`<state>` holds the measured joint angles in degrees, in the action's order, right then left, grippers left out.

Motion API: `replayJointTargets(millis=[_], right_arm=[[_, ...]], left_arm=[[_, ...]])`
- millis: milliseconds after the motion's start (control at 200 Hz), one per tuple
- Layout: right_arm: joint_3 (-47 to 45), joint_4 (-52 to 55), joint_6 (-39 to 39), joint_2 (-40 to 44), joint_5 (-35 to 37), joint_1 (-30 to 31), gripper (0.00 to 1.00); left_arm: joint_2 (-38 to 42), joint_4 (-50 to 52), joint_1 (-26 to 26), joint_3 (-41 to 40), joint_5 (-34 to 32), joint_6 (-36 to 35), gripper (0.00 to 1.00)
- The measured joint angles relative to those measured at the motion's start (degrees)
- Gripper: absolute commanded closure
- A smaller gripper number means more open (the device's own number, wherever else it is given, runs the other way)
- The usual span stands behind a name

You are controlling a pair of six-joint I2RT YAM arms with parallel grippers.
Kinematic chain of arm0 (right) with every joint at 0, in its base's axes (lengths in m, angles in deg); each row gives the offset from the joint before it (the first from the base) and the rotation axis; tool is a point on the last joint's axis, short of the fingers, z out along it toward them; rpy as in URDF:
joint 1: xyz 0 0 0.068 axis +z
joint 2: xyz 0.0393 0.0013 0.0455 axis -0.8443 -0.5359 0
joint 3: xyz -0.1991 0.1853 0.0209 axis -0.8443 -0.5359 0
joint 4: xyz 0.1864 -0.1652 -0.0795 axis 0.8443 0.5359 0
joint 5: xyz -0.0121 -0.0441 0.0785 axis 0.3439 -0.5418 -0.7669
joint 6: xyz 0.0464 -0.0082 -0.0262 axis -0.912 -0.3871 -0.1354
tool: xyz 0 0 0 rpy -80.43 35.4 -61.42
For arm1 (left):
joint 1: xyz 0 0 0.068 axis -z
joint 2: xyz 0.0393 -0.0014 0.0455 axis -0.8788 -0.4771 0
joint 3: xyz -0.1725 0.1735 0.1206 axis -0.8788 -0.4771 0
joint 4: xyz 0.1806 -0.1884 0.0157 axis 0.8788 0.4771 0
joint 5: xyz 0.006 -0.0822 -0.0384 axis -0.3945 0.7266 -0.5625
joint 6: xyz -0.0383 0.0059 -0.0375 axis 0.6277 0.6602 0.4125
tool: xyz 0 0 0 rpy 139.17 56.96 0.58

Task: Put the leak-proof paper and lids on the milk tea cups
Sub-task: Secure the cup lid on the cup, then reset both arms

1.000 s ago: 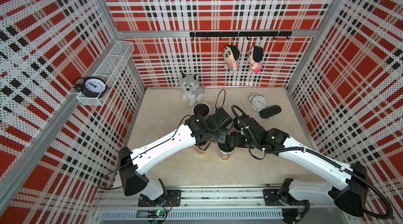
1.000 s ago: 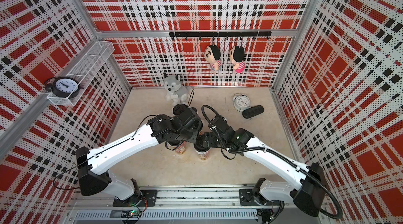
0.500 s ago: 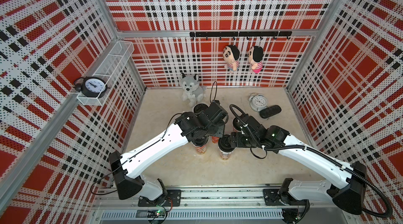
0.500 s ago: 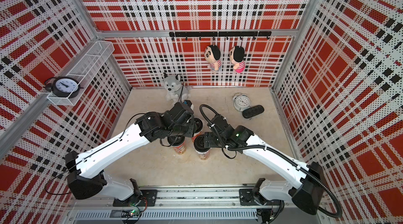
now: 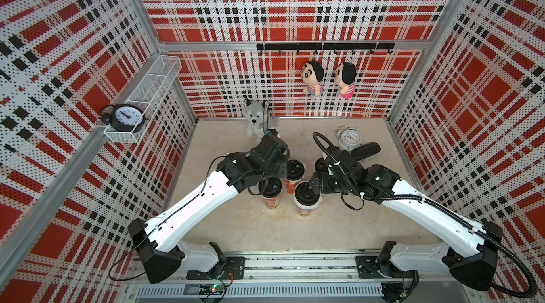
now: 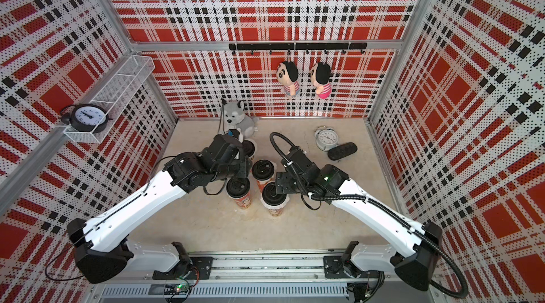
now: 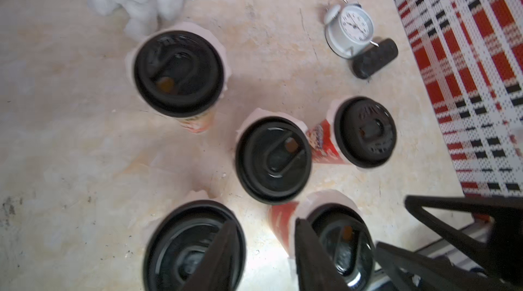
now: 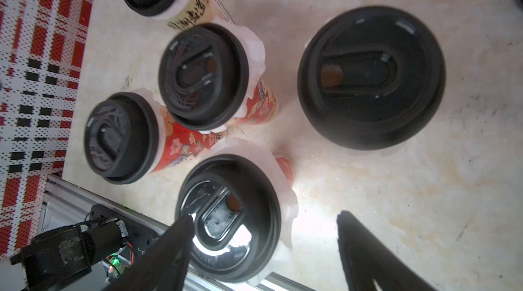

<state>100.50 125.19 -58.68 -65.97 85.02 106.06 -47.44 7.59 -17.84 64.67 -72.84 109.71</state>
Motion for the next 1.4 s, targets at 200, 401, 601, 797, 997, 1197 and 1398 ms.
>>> replayJointTargets(millis=[200, 401, 601, 797, 997, 1197, 1398], right_arm=[[1.88, 0.46, 0.9, 0.74, 1.36, -1.31, 0.17], [-0.15, 0.68, 0.85, 1.42, 1.46, -2.99, 0.18], [-2.08, 0.59, 0.57, 2.38, 0.7, -3.5, 0.18], [-5.6, 1.55, -0.87, 5.68, 2.01, -5.22, 0.17], [-12.41, -2.14, 3.56, 15.28, 6.71, -22.86, 0.04], [-32.98, -22.77, 17.42, 23.67, 14.08, -34.42, 0.01], [-52.43, -49.68, 27.56, 20.02, 16.22, -36.92, 0.0]], left_arm=[[5.64, -2.73, -7.58, -4.11, 0.52, -1.33, 0.59], [9.18, -4.07, -11.06, -6.78, 1.75, -2.78, 0.57], [10.08, -4.83, -12.24, -7.5, 3.58, -3.65, 0.59], [11.98, -5.09, -14.64, -9.79, 2.25, -4.13, 0.59], [20.92, -11.98, -25.22, -20.61, -8.15, -5.22, 0.56], [34.23, -37.92, -29.27, -46.4, -16.59, -10.43, 0.12], [40.72, -67.23, -33.09, -73.75, -20.31, -16.79, 0.07]])
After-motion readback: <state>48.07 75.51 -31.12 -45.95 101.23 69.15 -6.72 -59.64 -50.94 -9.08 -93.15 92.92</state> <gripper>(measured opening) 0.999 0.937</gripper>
